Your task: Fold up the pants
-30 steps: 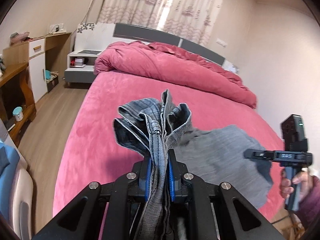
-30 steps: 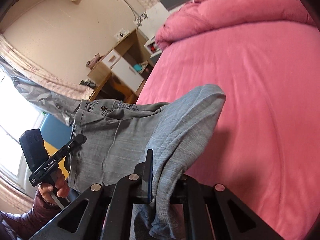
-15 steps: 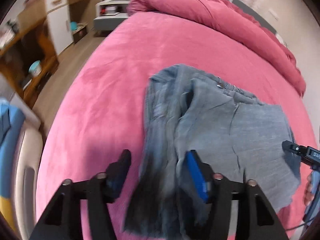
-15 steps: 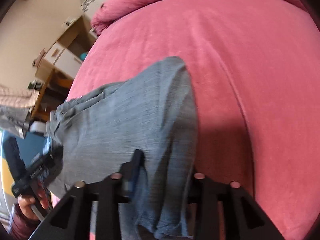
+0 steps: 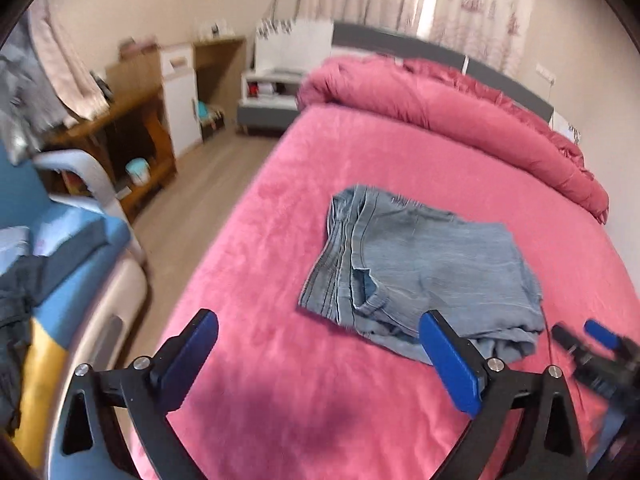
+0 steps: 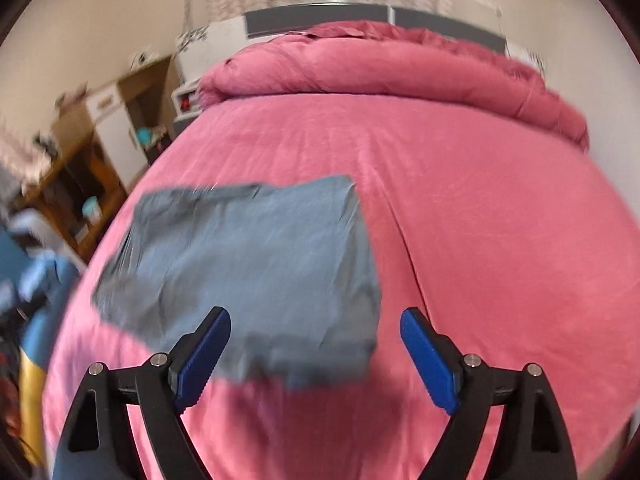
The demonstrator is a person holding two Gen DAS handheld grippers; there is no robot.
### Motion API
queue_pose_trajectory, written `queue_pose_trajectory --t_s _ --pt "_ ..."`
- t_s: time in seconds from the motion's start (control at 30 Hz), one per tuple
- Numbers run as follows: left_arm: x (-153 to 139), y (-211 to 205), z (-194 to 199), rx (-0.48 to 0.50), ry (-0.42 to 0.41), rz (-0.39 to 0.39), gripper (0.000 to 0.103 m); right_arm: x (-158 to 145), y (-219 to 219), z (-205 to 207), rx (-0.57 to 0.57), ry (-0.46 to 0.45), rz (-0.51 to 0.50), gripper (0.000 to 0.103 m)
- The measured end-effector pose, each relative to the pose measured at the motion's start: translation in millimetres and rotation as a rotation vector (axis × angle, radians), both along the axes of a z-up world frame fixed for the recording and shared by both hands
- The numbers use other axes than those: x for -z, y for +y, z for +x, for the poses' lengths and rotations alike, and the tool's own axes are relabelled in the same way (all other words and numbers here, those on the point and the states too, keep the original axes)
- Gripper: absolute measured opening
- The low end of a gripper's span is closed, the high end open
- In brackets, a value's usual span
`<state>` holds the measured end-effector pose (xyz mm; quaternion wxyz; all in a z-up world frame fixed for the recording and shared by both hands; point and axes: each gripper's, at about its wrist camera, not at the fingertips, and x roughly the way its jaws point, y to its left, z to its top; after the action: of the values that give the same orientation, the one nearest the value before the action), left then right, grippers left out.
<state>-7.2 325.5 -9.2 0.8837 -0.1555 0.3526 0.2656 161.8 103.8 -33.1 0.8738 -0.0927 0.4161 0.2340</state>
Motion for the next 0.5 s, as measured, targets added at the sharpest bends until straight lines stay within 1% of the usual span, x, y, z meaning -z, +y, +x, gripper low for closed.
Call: queue_pose_trajectory --t_s 0.07,0.1,0.2,0.3,0.4,0.5 --pt "-10.8 -14.9 -16.8 0.000 -0.006 0.029 0.103 -2.6 3.1 -27.4 -0.007 -0.022 -0.021 0.088" --pt "-15.3 -22.1 -26.1 -0.002 -0.011 0.030 0.103 -2.2 6.2 -41.7 -0.008 -0.029 -0.042 0.088" --pt "-23.7 -39.5 -51.0 -0.001 -0.040 0.028 0.103 -3.5 5.5 -73.0 0.000 -0.048 -0.054 0.088" --pt "-28.8 -57.4 -72.0 -0.002 -0.043 0.041 0.103 -7.1 7.2 -100.9 -0.002 -0.095 -0.073 0.088" --pt "-30.5 -71.0 -85.4 0.004 -0.039 0.062 0.103 -14.3 3.2 -119.7 -0.011 -0.121 -0.066 0.088" --pt "-31.7 -79.3 -94.7 0.010 -0.045 0.057 0.103 -21.9 -4.1 -131.8 0.002 -0.144 -0.058 0.088"
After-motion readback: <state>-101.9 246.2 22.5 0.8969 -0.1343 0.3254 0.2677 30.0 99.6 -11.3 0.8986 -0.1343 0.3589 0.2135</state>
